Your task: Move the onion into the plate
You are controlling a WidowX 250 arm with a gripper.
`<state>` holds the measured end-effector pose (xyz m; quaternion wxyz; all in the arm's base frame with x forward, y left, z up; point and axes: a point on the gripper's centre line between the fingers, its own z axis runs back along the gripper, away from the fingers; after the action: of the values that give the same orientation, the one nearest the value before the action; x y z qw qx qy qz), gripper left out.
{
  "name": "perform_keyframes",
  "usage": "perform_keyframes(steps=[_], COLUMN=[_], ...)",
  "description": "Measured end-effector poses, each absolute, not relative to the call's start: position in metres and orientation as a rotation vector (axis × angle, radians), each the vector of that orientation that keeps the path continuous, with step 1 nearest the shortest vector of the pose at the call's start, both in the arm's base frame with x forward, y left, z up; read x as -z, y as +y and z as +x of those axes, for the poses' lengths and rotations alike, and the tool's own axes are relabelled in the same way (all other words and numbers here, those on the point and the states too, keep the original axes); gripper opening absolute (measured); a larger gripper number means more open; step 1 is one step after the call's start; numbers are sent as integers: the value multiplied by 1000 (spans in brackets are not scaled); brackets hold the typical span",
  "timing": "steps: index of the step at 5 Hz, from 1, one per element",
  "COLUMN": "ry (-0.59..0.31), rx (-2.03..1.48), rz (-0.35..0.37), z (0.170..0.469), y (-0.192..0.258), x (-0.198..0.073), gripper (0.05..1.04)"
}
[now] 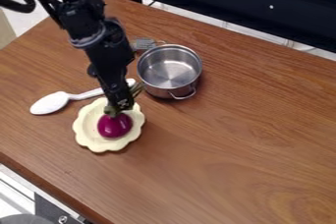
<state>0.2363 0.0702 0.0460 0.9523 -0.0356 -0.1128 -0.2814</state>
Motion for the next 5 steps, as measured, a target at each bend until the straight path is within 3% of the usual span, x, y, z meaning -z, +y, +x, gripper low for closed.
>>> perform_keyframes(steps=[1,2,5], ry=[-232,-224,-197], rx=[559,544,445], rz=[-95,-112,-187], z=[239,239,256], y=[73,73,62], x=[-52,-56,-86], gripper=[826,1006,1000])
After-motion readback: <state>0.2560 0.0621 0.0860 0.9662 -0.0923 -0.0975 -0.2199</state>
